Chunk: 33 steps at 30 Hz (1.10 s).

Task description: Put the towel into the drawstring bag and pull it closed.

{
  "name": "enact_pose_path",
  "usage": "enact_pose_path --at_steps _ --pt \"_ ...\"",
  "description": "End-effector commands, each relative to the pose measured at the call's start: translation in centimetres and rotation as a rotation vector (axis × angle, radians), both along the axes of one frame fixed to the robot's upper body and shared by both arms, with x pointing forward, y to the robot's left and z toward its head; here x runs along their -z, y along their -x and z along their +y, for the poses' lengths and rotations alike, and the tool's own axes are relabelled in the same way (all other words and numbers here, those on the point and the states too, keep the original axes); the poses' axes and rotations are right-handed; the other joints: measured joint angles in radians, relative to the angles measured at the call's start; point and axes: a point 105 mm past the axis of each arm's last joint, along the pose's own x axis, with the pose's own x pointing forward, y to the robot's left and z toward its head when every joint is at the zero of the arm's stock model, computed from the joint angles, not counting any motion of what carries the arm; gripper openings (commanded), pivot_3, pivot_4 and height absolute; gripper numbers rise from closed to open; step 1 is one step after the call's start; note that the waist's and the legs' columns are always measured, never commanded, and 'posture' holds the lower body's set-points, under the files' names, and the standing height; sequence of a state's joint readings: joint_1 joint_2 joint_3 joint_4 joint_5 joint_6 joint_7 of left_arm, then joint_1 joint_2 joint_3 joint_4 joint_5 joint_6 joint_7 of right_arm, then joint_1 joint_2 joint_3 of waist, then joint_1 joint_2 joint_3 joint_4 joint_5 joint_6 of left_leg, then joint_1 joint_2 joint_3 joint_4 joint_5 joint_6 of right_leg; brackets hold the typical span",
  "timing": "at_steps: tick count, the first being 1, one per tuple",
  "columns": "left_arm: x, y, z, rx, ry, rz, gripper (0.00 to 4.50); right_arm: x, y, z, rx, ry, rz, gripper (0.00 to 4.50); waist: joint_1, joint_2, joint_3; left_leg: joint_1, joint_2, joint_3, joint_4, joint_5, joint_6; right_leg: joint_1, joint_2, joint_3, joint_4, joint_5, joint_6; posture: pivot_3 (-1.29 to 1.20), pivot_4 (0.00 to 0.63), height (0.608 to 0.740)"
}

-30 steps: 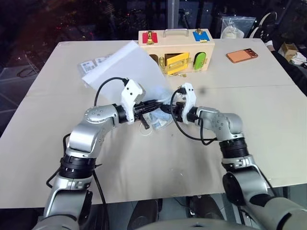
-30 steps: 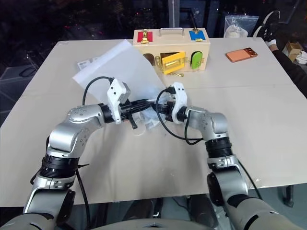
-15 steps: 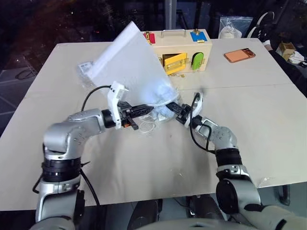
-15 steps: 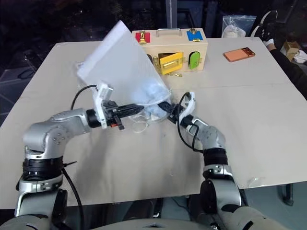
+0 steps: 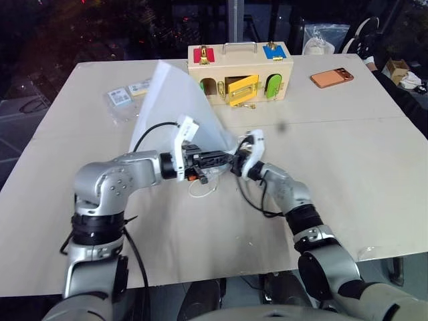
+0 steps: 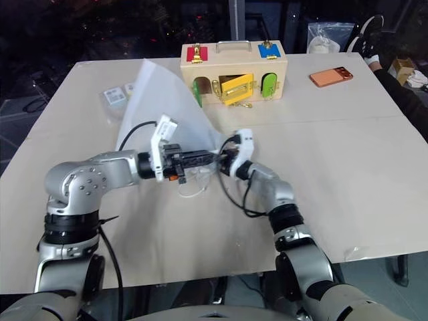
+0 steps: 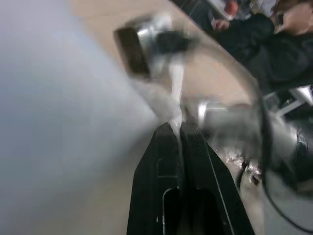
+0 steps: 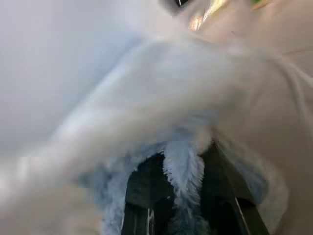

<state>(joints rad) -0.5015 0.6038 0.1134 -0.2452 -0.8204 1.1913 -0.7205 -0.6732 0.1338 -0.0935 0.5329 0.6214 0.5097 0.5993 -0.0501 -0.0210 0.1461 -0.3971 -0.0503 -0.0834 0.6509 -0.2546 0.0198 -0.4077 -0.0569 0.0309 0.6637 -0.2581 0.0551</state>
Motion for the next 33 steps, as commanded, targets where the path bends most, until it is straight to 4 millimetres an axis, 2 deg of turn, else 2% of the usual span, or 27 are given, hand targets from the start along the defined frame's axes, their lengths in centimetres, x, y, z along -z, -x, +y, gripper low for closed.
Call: enact_pose_path --at_steps 1,3,6,8,9,11,13,20,23,26,27,29,32,33 --pt "0.3 0.4 1.4 -0.026 -0.043 -0.033 0.00 -4.2 -0.1 1.0 -0.080 -0.235 0.034 0.04 -0.002 0.001 0.001 0.000 0.000 0.000 -0.001 0.000 0.000 -0.001 0.001 0.001 0.000 0.000 0.000 0.00 0.150 0.740" --pt "0.7 0.0 1.9 -0.052 -0.067 -0.048 0.00 -3.7 0.0 1.6 -0.103 -0.185 0.040 0.04 -0.002 0.001 0.001 0.000 0.000 0.000 -0.001 0.000 0.000 -0.001 0.001 0.001 0.001 0.000 -0.001 0.00 0.150 0.740" --pt "0.4 -1.0 1.7 -0.072 -0.056 -0.076 0.00 -1.9 0.3 3.2 -0.120 0.003 0.009 0.04 -0.001 0.001 0.001 0.000 0.000 0.000 -0.001 0.000 0.000 -0.001 0.002 0.001 0.001 0.001 -0.001 0.00 0.150 0.740" --pt "-0.2 -2.0 1.5 -0.101 -0.028 -0.094 0.00 -0.7 0.5 3.5 -0.117 0.123 -0.043 0.90 0.001 0.001 0.001 0.000 0.000 0.000 -0.001 0.000 0.000 -0.002 0.002 0.001 0.000 0.001 -0.001 0.00 0.150 0.740" --pt "-0.4 -2.3 1.5 -0.109 -0.014 -0.095 0.00 -0.2 0.7 3.6 -0.122 0.179 -0.071 1.09 0.004 0.001 0.001 0.000 0.000 0.000 -0.001 0.000 0.000 -0.002 0.002 0.001 0.000 0.001 -0.001 0.00 0.150 0.740" --pt "-0.8 -2.9 1.6 -0.123 0.005 -0.097 0.00 0.7 1.0 3.4 -0.113 0.328 -0.157 2.15 0.006 0.001 0.001 0.000 -0.001 0.000 -0.001 0.000 0.000 -0.002 0.002 0.001 0.000 0.001 -0.001 0.00 0.150 0.740" --pt "-1.1 -3.5 1.8 -0.142 0.025 -0.087 0.00 0.2 1.2 2.7 -0.099 0.344 -0.190 2.92 0.006 0.001 0.001 -0.001 -0.001 0.000 -0.001 0.000 0.000 -0.003 0.002 0.001 0.000 0.001 -0.001 0.00 0.150 0.740" --pt "-0.7 -4.0 2.5 -0.147 0.019 -0.068 0.00 0.2 1.8 0.1 -0.069 0.364 -0.082 2.92 0.007 0.001 0.000 -0.001 -0.001 0.000 -0.001 0.000 0.000 -0.003 0.001 0.001 0.001 0.001 -0.001 0.00 0.150 0.740" --pt "-0.9 -3.9 2.3 -0.138 0.031 -0.068 0.00 1.9 2.0 0.3 -0.079 0.467 -0.067 2.92 0.006 0.001 0.000 -0.001 -0.001 0.000 -0.001 0.000 0.000 -0.003 0.001 0.002 0.001 0.001 -0.001 0.00 0.150 0.740" --pt "-1.0 -3.5 2.2 -0.120 0.038 -0.063 0.00 2.3 1.8 1.5 -0.091 0.465 -0.069 2.92 0.004 0.000 0.000 0.000 -0.001 0.000 -0.001 0.000 0.000 -0.003 0.002 0.003 0.001 0.001 -0.001 0.00 0.150 0.740" --pt "-1.0 -3.4 2.1 -0.116 0.039 -0.062 0.00 2.3 1.7 1.7 -0.090 0.460 -0.068 2.39 0.003 0.000 0.000 0.000 -0.001 0.000 -0.001 0.000 0.000 -0.003 0.002 0.003 0.001 0.001 -0.001 0.00 0.150 0.740" --pt "-0.9 -3.1 2.1 -0.108 0.027 -0.060 0.00 2.0 1.2 2.5 -0.079 0.464 -0.137 1.64 0.001 0.000 0.000 0.001 -0.001 0.000 -0.001 0.000 0.000 -0.003 0.002 0.004 0.001 0.001 -0.001 0.00 0.150 0.740" --pt "-0.6 -2.8 2.4 -0.111 -0.002 -0.067 0.00 0.0 1.2 3.3 -0.091 0.383 -0.273 0.25 -0.007 0.000 0.000 0.001 -0.001 0.000 -0.002 0.000 0.000 -0.004 0.002 0.004 0.001 0.001 -0.001 0.00 0.150 0.740" --pt "-0.5 -2.7 2.6 -0.117 -0.007 -0.068 0.00 -0.7 1.2 3.4 -0.098 0.353 -0.308 0.05 -0.009 0.000 0.000 0.001 -0.001 0.000 -0.002 0.000 0.000 -0.004 0.002 0.004 0.001 0.001 -0.001 0.00 0.150 0.740"
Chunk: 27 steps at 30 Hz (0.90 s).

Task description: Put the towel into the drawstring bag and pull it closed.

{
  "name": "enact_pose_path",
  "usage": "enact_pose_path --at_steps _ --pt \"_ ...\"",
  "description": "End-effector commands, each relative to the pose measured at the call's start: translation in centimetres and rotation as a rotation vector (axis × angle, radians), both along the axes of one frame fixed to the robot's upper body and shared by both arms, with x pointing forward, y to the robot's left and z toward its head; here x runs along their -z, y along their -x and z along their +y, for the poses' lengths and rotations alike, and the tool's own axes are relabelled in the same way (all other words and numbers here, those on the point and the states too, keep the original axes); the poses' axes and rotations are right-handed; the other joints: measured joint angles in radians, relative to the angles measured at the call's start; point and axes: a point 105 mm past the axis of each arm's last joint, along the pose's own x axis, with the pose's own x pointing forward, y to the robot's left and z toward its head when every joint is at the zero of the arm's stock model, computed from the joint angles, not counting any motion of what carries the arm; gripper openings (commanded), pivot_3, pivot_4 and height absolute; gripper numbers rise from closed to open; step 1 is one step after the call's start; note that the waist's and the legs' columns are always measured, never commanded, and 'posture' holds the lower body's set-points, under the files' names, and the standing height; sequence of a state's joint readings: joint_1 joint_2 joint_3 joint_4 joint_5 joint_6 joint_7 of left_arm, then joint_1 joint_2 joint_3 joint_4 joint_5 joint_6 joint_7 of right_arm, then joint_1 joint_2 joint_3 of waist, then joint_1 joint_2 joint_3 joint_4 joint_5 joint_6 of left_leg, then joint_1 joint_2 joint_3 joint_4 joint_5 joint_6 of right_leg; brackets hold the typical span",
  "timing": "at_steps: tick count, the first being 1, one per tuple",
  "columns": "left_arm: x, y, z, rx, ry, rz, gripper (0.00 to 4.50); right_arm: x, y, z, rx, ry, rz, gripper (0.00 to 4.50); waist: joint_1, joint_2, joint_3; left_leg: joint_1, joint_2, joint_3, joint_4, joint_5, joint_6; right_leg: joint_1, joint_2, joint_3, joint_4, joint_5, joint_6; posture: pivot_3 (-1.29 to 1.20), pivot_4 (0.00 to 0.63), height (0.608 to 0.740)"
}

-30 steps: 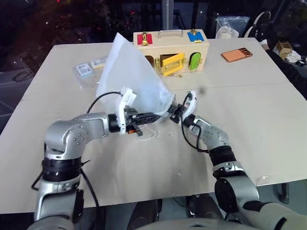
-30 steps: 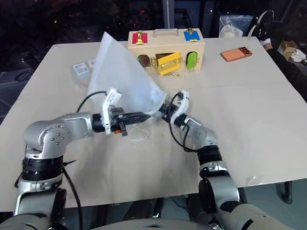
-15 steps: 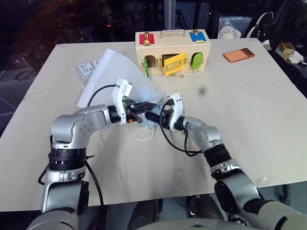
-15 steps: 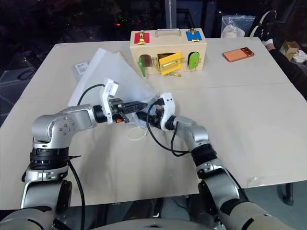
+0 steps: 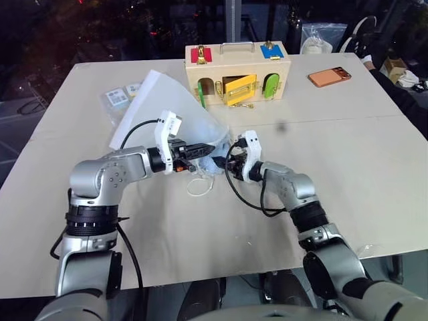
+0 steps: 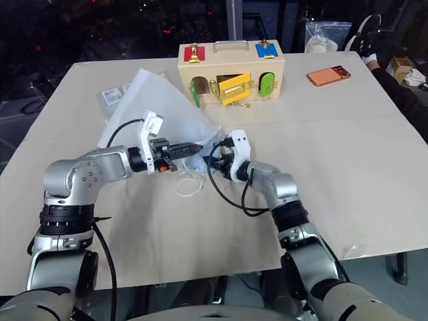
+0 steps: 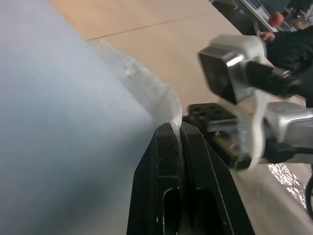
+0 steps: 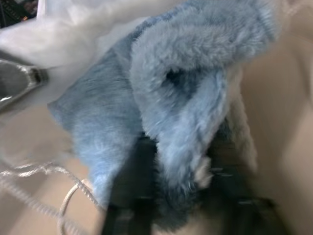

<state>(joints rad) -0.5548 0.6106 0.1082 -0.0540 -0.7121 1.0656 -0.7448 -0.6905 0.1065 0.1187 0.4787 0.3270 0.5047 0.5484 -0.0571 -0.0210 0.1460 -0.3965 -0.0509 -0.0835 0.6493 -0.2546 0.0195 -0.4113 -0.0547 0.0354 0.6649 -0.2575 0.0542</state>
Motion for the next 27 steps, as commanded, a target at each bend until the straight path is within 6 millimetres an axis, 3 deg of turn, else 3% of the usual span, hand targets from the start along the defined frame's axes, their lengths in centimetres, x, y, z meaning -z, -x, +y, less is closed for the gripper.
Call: enact_pose_path --at_steps 1,8,12,15,18,22,25,27 --pt "-0.8 0.6 0.4 0.011 -0.013 -0.045 0.00 -3.1 0.4 0.9 -0.093 -0.117 -0.144 0.05 -0.004 0.000 0.000 0.000 0.000 0.000 0.000 0.000 0.000 0.000 0.000 0.000 0.000 0.000 0.000 0.00 0.150 0.740" --pt "-0.8 3.6 1.8 0.067 -0.007 -0.017 0.00 -5.3 1.7 0.8 -0.300 -0.261 -0.177 0.05 -0.011 0.000 0.000 -0.001 0.000 0.000 -0.001 0.000 0.000 0.000 0.000 0.000 -0.001 0.000 0.000 0.00 0.150 0.740" --pt "-2.9 5.5 1.1 0.178 0.098 -0.022 0.00 -6.3 1.0 0.4 -0.305 -0.392 -0.117 0.05 -0.007 0.001 0.001 -0.001 0.000 -0.001 -0.001 0.000 0.000 0.000 0.000 0.002 -0.001 0.000 0.000 0.00 0.150 0.740" --pt "-4.9 5.6 0.7 0.214 0.202 0.014 0.00 -7.3 1.1 -0.9 -0.307 -0.473 -0.089 0.05 0.007 0.001 0.001 -0.001 0.000 -0.003 0.000 0.000 0.000 0.000 0.000 0.001 -0.001 0.000 0.000 0.00 0.150 0.740" --pt "-5.8 5.0 0.2 0.226 0.274 0.060 0.00 -9.0 1.7 -3.6 -0.279 -0.534 -0.084 0.05 0.017 0.001 0.001 -0.001 -0.001 -0.003 0.000 0.000 0.000 0.000 -0.001 -0.001 -0.001 0.000 0.000 0.00 0.150 0.740" --pt "-4.6 4.4 -1.3 0.245 0.332 0.155 0.00 -9.7 3.4 -7.4 -0.211 -0.470 -0.074 0.05 0.024 0.002 0.001 -0.003 -0.002 -0.005 0.001 0.000 0.000 0.000 -0.003 -0.004 -0.001 0.000 0.000 0.00 0.150 0.740" --pt "-1.9 4.2 -3.6 0.290 0.345 0.254 0.00 -7.6 5.0 -9.3 -0.153 -0.305 -0.008 0.05 0.023 0.001 0.001 -0.003 -0.003 -0.005 0.001 0.000 0.000 0.000 -0.003 -0.004 -0.002 0.000 0.000 0.00 0.150 0.740" --pt "-0.8 4.1 -5.0 0.321 0.345 0.287 0.00 -5.9 5.0 -9.4 -0.108 -0.244 0.047 0.05 0.016 0.001 0.001 -0.002 -0.002 -0.003 0.001 0.000 0.000 0.000 -0.002 -0.002 -0.001 0.000 0.000 0.00 0.150 0.740"
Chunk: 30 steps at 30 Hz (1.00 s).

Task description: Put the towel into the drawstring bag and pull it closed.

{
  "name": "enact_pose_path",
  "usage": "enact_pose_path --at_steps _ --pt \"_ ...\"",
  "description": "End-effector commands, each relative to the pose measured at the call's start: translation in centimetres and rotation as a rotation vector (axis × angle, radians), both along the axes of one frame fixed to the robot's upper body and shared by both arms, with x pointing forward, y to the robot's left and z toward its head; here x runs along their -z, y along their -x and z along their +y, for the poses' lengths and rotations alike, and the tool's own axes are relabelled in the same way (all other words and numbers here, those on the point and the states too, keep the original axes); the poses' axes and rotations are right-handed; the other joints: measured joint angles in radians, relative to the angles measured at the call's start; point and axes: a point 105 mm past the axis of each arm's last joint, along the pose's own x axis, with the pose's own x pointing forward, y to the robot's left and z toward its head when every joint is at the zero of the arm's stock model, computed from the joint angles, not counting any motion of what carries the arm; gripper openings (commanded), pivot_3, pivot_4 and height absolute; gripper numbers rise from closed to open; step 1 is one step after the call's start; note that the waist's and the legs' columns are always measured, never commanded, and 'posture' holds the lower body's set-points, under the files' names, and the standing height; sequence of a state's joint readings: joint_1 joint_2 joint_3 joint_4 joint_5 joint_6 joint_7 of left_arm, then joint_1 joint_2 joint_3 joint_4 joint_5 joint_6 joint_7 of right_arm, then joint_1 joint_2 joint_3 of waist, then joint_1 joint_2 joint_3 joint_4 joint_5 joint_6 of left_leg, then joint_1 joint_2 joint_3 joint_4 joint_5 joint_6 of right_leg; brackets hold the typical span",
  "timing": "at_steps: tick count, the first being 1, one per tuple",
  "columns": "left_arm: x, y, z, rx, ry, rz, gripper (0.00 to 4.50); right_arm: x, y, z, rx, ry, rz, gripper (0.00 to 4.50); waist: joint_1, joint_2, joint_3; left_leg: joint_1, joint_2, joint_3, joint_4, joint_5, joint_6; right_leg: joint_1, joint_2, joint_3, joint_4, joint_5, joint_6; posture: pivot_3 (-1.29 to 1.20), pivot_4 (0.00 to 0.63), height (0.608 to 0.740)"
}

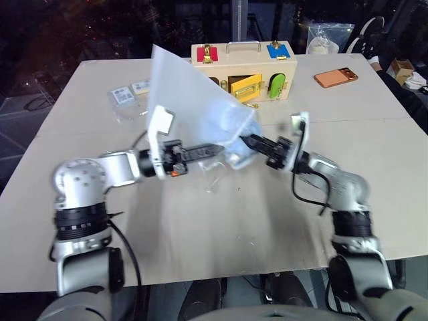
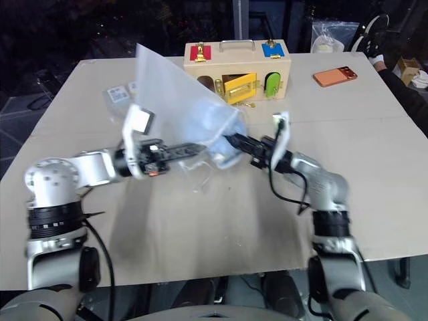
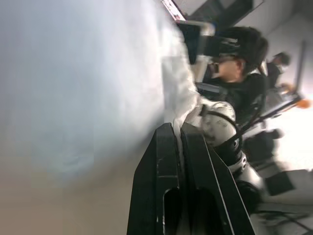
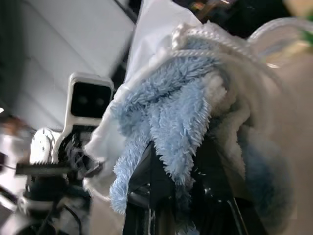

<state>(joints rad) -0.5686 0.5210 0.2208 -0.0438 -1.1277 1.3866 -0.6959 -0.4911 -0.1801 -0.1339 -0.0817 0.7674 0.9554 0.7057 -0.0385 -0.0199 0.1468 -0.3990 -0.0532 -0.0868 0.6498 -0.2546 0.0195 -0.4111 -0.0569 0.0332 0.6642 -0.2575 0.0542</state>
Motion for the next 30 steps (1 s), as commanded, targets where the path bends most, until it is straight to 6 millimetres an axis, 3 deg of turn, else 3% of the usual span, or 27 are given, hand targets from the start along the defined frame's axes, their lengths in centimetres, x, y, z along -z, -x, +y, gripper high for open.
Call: enact_pose_path --at_steps 1,6,13,17,19,24,27,30 --pt "1.0 -0.1 -1.8 0.056 0.007 0.017 0.00 0.8 0.5 0.8 0.010 0.056 0.040 0.05 -0.006 0.000 0.000 0.001 0.000 0.000 0.000 0.000 0.000 0.000 0.001 0.002 0.001 0.000 0.000 0.00 0.150 0.740" --pt "2.2 -0.7 -3.1 0.081 -0.013 0.033 0.00 3.3 -1.7 3.7 0.055 0.086 0.090 0.05 -0.018 0.000 0.000 0.004 0.001 0.001 -0.001 0.000 0.000 -0.001 0.005 0.008 0.002 0.001 -0.002 0.00 0.150 0.740" --pt "3.9 -0.9 -2.4 0.052 -0.136 -0.041 0.00 6.1 -4.1 7.0 0.062 0.003 0.166 0.05 -0.022 -0.002 -0.001 0.003 0.000 0.001 -0.001 0.000 0.000 -0.001 0.004 0.009 -0.001 0.002 -0.001 0.00 0.150 0.740" --pt "3.9 -0.7 -1.3 0.005 -0.183 -0.089 0.00 2.4 -4.5 6.6 0.007 -0.402 0.227 0.05 -0.022 -0.002 -0.001 0.004 0.001 0.000 -0.001 0.000 0.000 -0.001 0.004 0.009 0.000 0.002 -0.001 0.00 0.150 0.740" --pt "3.8 -0.7 -0.7 -0.020 -0.206 -0.113 0.00 1.7 -4.8 6.7 -0.004 -0.447 0.230 0.05 -0.024 -0.001 -0.001 0.003 0.001 -0.001 -0.001 0.000 0.000 -0.001 0.004 0.009 0.000 0.002 -0.001 0.00 0.150 0.740" --pt "3.4 -1.9 -0.4 -0.105 -0.207 -0.179 0.00 4.2 -4.5 10.4 -0.010 -0.164 0.141 0.05 -0.023 0.000 0.000 0.003 0.000 0.000 -0.002 0.000 0.000 -0.002 0.004 0.009 0.000 0.002 -0.001 0.00 0.150 0.740" --pt "2.6 -2.9 -0.7 -0.149 -0.179 -0.209 0.00 5.3 -4.3 11.3 0.018 0.020 -0.008 0.05 -0.023 -0.001 -0.001 0.003 0.000 0.000 -0.001 0.000 0.000 -0.002 0.004 0.008 -0.001 0.002 -0.001 0.00 0.150 0.740" --pt "2.1 -3.8 -0.6 -0.198 -0.162 -0.224 0.00 4.6 -4.2 10.6 0.051 0.064 -0.113 1.16 -0.020 -0.001 -0.001 0.003 0.000 0.000 -0.001 0.000 0.000 -0.002 0.004 0.008 0.000 0.002 0.000 0.00 0.150 0.740"
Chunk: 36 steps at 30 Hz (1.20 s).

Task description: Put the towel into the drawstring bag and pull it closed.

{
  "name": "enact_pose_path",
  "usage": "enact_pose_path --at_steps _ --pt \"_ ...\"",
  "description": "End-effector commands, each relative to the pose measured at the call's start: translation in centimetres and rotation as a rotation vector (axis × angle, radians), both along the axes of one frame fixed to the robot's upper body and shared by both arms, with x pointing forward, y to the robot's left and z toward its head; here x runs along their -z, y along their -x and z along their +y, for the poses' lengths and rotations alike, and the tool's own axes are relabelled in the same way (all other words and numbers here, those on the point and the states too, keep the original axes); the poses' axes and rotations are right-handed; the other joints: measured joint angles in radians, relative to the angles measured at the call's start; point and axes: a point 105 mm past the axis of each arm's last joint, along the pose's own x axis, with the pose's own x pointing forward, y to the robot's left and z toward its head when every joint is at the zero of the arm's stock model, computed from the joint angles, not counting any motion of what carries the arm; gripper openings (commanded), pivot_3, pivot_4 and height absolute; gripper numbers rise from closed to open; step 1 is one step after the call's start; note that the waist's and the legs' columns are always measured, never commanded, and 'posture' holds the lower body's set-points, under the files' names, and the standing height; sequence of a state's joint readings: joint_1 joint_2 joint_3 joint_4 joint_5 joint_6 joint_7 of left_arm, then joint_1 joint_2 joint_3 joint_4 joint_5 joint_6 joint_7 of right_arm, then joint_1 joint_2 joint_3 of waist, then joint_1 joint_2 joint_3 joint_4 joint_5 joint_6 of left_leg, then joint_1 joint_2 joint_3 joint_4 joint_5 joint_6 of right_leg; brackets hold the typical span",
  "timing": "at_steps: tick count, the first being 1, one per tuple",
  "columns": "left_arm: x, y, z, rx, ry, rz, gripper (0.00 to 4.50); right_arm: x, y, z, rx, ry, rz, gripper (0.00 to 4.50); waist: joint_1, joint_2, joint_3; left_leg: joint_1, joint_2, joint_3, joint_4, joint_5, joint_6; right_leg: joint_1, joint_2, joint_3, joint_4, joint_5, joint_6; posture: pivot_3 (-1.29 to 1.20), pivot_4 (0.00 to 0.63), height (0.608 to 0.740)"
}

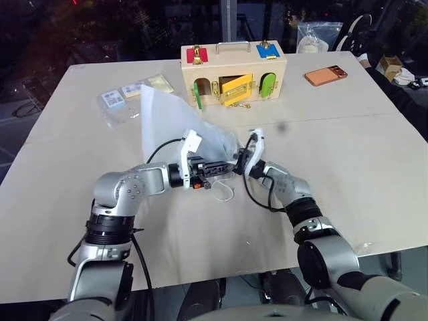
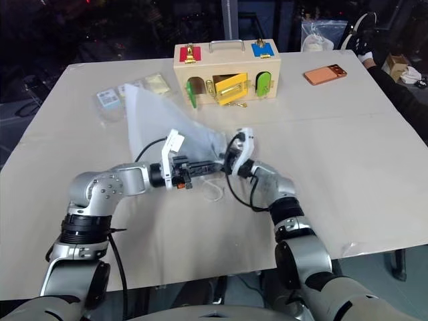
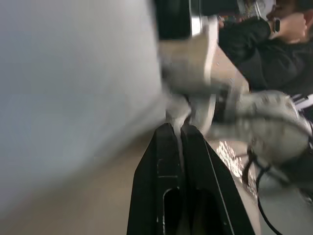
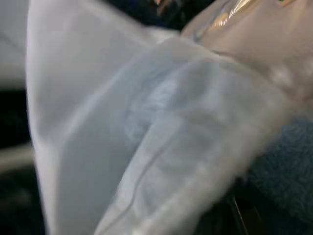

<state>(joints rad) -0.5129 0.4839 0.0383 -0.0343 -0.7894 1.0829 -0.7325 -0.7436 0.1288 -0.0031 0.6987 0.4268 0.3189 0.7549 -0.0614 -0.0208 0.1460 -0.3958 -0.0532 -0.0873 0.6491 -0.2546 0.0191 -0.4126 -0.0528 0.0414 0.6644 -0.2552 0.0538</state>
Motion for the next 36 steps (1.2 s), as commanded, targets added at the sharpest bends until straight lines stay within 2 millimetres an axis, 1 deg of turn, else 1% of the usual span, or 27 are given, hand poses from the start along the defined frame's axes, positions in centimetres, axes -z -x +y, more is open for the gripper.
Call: enact_pose_path --at_steps 1,2,3,5,8,9,10,11,12,14,15,16,17,18,20,21,24,26,28,31,33,35,36 --pt "-2.4 -1.4 0.3 -0.057 0.052 -0.096 0.00 -1.0 0.6 0.5 0.021 0.050 -0.116 1.62 0.006 0.000 0.000 0.000 0.000 -0.001 0.000 0.000 0.000 0.000 0.000 -0.001 0.000 0.000 0.000 0.00 0.150 0.740" --pt "-2.5 -1.6 0.6 -0.071 0.056 -0.099 0.00 -1.0 0.6 -0.1 0.045 0.081 -0.148 1.98 0.008 0.000 0.000 -0.001 0.000 -0.001 0.000 0.000 0.000 0.000 0.000 -0.001 0.000 0.000 0.000 0.00 0.150 0.740" --pt "-2.5 -1.8 0.8 -0.080 0.059 -0.102 0.00 -1.1 0.6 -0.5 0.056 0.104 -0.170 1.98 0.010 0.000 0.000 -0.001 0.000 -0.001 0.000 0.000 0.000 0.000 -0.001 -0.001 0.000 0.000 0.000 0.00 0.150 0.740" --pt "-2.8 -2.3 1.9 -0.111 0.053 -0.114 0.00 -1.8 1.1 -2.5 0.076 0.144 -0.216 1.98 0.014 0.000 0.000 -0.002 -0.001 -0.001 0.000 0.000 0.000 0.000 -0.001 -0.001 -0.001 0.000 0.000 0.00 0.150 0.740" --pt "-3.3 -3.2 3.4 -0.148 0.043 -0.131 0.00 -1.9 2.1 -4.9 0.099 0.287 -0.289 1.98 0.019 0.000 0.000 -0.002 0.000 -0.001 0.000 0.000 0.000 -0.001 -0.001 -0.001 -0.001 0.000 0.000 0.00 0.150 0.740" --pt "-3.4 -3.5 3.8 -0.155 0.041 -0.135 0.00 -1.9 2.1 -5.4 0.116 0.324 -0.301 1.98 0.017 0.000 0.000 -0.002 0.000 -0.001 0.000 0.000 0.000 -0.001 0.000 -0.001 -0.001 0.000 0.000 0.00 0.150 0.740" --pt "-3.6 -3.8 4.1 -0.162 0.031 -0.147 0.00 -2.1 2.6 -5.9 0.106 0.359 -0.325 1.98 0.016 0.000 0.000 -0.002 0.000 -0.001 0.000 0.000 0.000 -0.001 0.000 -0.001 -0.001 0.000 0.000 0.00 0.150 0.740" --pt "-3.8 -4.1 4.3 -0.165 0.026 -0.155 0.00 -2.4 2.7 -6.4 0.117 0.360 -0.319 1.98 0.018 0.000 0.000 -0.001 0.000 -0.001 0.000 0.000 0.000 -0.001 0.000 0.000 -0.001 0.000 0.000 0.00 0.150 0.740" --pt "-3.9 -4.3 4.5 -0.165 0.020 -0.164 0.00 -2.8 3.2 -6.6 0.105 0.354 -0.319 2.24 0.019 0.000 0.000 -0.001 0.000 -0.001 0.000 0.000 0.000 -0.001 0.000 -0.001 -0.001 0.000 0.000 0.00 0.150 0.740" --pt "-4.1 -4.6 4.5 -0.151 0.004 -0.184 0.00 -2.9 3.8 -6.7 0.084 0.393 -0.341 2.78 0.020 0.000 0.000 -0.001 -0.001 -0.001 0.000 0.000 0.000 -0.001 0.000 0.000 -0.001 0.000 0.000 0.00 0.150 0.740" --pt "-4.2 -4.7 4.3 -0.137 0.001 -0.193 0.00 -3.0 3.7 -6.8 0.107 0.409 -0.344 3.39 0.020 0.000 0.000 -0.001 -0.001 -0.001 0.000 0.000 0.000 -0.001 0.000 0.000 -0.001 0.000 0.000 0.00 0.150 0.740" --pt "-4.5 -4.7 4.2 -0.128 0.005 -0.197 0.00 -3.1 3.5 -6.9 0.128 0.408 -0.336 3.66 0.020 0.000 0.000 -0.002 -0.001 -0.001 0.000 0.000 0.000 -0.001 0.000 0.000 -0.001 0.000 0.000 0.00 0.150 0.740" --pt "-4.7 -4.8 4.1 -0.122 0.009 -0.198 0.00 -3.2 3.4 -6.9 0.144 0.403 -0.326 4.13 0.021 0.000 0.000 -0.002 -0.001 -0.001 0.000 0.000 0.000 -0.001 0.000 0.000 -0.001 0.000 0.000 0.00 0.150 0.740" --pt "-4.9 -4.9 4.0 -0.118 0.009 -0.204 0.00 -3.4 3.0 -6.9 0.166 0.406 -0.328 4.41 0.021 0.000 0.000 -0.002 -0.001 -0.001 0.000 0.000 0.000 -0.001 0.000 -0.001 -0.001 0.000 0.000 0.00 0.150 0.740" --pt "-5.0 -5.0 3.8 -0.112 0.003 -0.212 0.00 -3.8 2.8 -6.3 0.171 0.385 -0.317 4.41 0.021 0.000 0.000 -0.002 -0.001 -0.002 0.000 0.000 0.000 -0.001 0.000 -0.001 -0.001 0.000 0.000 0.00 0.150 0.740" --pt "-5.0 -5.1 3.7 -0.110 0.000 -0.214 0.00 -3.7 2.7 -5.8 0.161 0.392 -0.315 4.41 0.021 0.000 0.000 -0.002 -0.001 -0.001 0.000 0.000 0.000 -0.001 0.000 -0.001 -0.001 0.000 0.000 0.00 0.150 0.740" --pt "-5.0 -5.0 3.2 -0.098 -0.003 -0.217 0.00 -2.0 1.5 -4.6 0.175 0.475 -0.306 4.41 0.019 0.000 0.000 -0.002 -0.001 -0.001 0.000 0.000 0.000 -0.001 0.000 0.000 -0.001 0.000 0.000 0.00 0.150 0.740" --pt "-4.8 -4.6 2.6 -0.075 -0.013 -0.218 0.00 -1.1 0.5 -3.8 0.196 0.479 -0.276 4.41 0.018 0.000 0.000 -0.002 -0.001 -0.001 0.000 0.000 0.000 -0.001 0.000 -0.001 -0.001 0.000 0.000 0.00 0.150 0.740" --pt "-4.5 -4.1 2.2 -0.054 -0.020 -0.213 0.00 0.2 0.0 -3.3 0.182 0.540 -0.289 4.41 0.017 0.000 0.000 -0.002 -0.001 -0.001 0.000 0.000 0.000 -0.001 0.000 0.000 -0.001 0.000 0.000 0.00 0.150 0.740" --pt "-4.0 -3.5 2.1 -0.041 -0.031 -0.200 0.00 1.4 -1.0 -2.9 0.199 0.592 -0.321 3.62 0.015 0.000 0.000 -0.002 -0.001 -0.001 0.000 0.000 0.000 -0.001 0.000 0.000 -0.001 0.000 0.000 0.00 0.150 0.740" --pt "-3.5 -3.1 2.4 -0.037 -0.057 -0.197 0.00 1.4 -1.3 -2.7 0.203 0.601 -0.376 2.51 0.015 0.000 0.000 -0.001 -0.001 -0.001 0.000 0.000 0.000 -0.001 0.000 0.000 -0.001 0.000 0.000 0.00 0.150 0.740" --pt "-2.9 -2.6 2.8 -0.024 -0.090 -0.196 0.00 0.4 -1.2 -2.3 0.195 0.533 -0.413 1.72 0.012 0.000 0.000 -0.001 -0.001 -0.001 0.000 0.000 0.000 -0.001 0.000 0.000 -0.001 0.000 0.000 0.00 0.150 0.740" --pt "-2.7 -2.5 3.0 -0.025 -0.101 -0.196 0.00 -0.2 -1.2 -2.2 0.194 0.511 -0.452 1.15 0.012 0.000 0.000 -0.001 -0.001 -0.001 0.000 0.000 0.000 -0.001 0.000 0.000 0.000 0.000 0.000 0.00 0.150 0.740"
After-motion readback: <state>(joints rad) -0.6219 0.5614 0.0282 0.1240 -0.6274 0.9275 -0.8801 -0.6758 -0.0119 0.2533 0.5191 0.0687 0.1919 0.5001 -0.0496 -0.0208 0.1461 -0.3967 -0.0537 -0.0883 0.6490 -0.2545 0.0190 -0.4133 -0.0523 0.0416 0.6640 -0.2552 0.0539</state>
